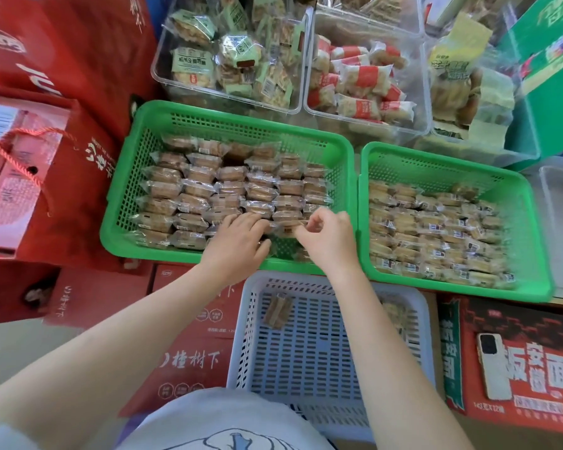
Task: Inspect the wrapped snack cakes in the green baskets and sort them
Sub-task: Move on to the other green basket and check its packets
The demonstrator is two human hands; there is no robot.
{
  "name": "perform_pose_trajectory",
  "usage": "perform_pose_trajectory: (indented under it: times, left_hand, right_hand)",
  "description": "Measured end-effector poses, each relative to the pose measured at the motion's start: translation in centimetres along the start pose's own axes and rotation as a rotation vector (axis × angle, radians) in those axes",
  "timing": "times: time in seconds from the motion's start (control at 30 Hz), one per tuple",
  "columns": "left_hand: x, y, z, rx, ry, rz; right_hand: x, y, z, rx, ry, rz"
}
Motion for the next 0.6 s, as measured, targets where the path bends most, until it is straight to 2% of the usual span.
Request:
perform_pose_trajectory:
  times: [0.13, 0.33, 0.6]
  left_hand:
    - [0.1, 0.0, -0.2, 0.075, -0.082, -0.027]
    - [-0.3, -0.3, 0.3, 0.034, -0.128, -0.046]
    - [0.0, 0.0, -0.3, 0.067, -0.187, -0.090]
  right_hand:
    - [-1.8, -0.5, 2.0, 0.076, 0.160, -0.071]
    - [-3.1, -0.5, 2.5, 0.097, 0.343, -0.108]
    - [-4.5, -1.2, 3.3, 0.095, 0.359, -0.171]
Point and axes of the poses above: each hand's wrist, its own y-axis away from the middle knuckle, its own z-axis out of the palm, x = y × z, the point moved 8 cm from there along -y, towards the middle knuckle, and after that the axes turned 2 degrees about -z, right-handed, at the moved point
